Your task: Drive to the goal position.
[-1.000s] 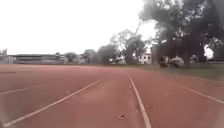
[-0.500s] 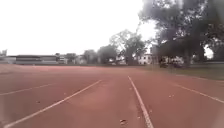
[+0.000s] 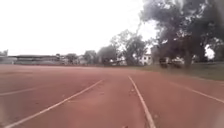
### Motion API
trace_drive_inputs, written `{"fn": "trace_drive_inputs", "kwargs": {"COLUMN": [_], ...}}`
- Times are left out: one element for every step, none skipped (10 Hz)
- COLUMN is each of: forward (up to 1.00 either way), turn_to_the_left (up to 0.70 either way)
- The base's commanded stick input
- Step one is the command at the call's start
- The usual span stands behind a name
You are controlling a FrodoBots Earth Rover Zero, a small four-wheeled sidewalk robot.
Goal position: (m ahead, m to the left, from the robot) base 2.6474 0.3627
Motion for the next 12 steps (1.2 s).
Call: {"fn": "trace_drive_inputs", "kwargs": {"forward": [0.45, 0.45, 0.45, 0.45, 0.45, 0.45, 0.45, 0.45, 0.45, 0.45, 0.45, 0.45], "turn_to_the_left": [0.00, 0.00, 0.00, 0.00, 0.00, 0.00, 0.00, 0.00, 0.00, 0.00, 0.00, 0.00]}}
